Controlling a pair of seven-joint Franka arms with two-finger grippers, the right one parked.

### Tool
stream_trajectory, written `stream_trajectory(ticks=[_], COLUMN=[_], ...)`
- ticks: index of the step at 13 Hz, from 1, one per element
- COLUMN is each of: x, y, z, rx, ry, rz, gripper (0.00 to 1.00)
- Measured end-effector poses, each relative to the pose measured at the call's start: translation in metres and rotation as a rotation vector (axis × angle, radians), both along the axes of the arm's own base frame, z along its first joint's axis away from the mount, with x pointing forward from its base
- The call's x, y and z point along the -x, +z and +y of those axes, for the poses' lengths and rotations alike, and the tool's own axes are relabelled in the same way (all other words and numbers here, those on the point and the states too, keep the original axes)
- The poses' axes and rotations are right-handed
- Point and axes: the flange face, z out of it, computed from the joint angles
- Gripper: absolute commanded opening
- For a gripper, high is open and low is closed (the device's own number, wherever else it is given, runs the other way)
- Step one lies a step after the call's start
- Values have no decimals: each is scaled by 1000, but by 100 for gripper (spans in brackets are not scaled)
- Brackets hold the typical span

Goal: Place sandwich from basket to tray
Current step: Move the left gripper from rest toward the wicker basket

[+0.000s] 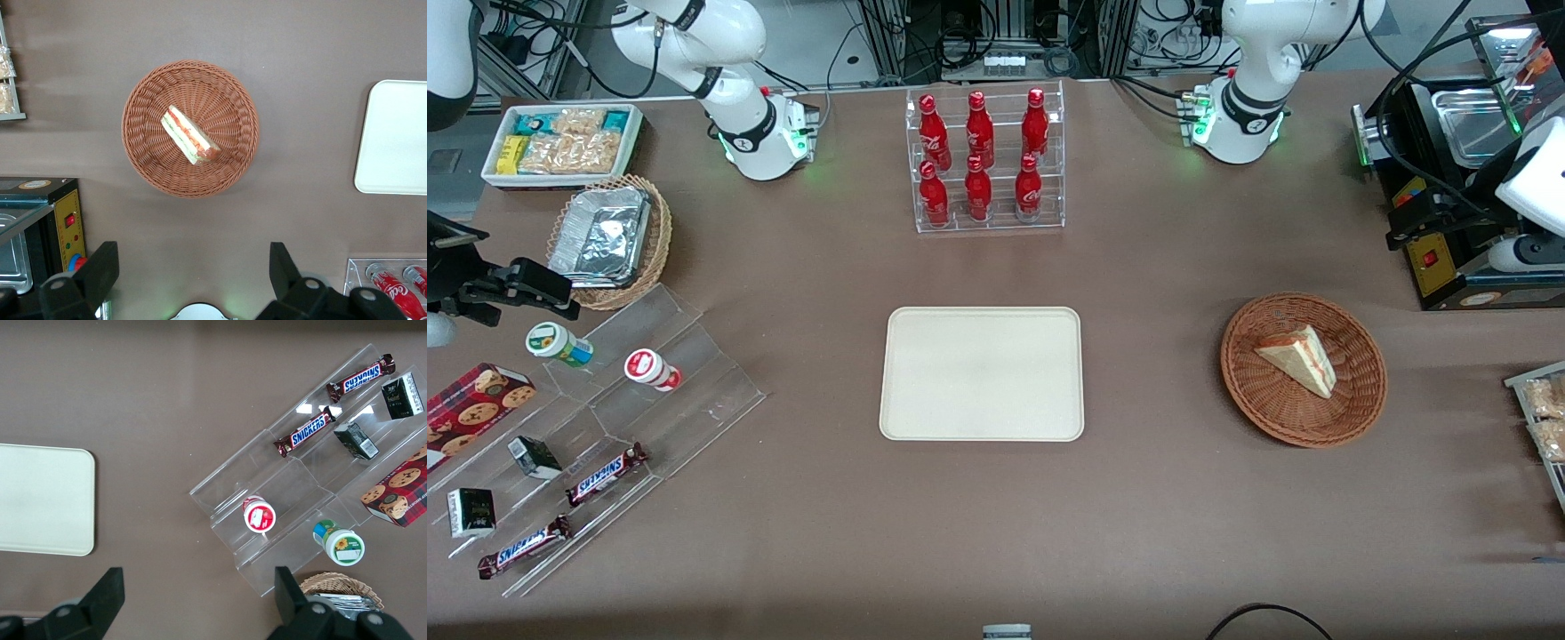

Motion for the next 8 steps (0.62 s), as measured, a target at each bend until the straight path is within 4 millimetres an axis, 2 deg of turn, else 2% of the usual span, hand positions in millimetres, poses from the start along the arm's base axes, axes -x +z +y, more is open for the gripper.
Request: stream_trajectory(ticks=[6, 8], x=[-1, -4], y=[-1, -8], z=[0, 2], rx=[1, 0], ry=[0, 8], rz=[3, 15], gripper=[100, 100])
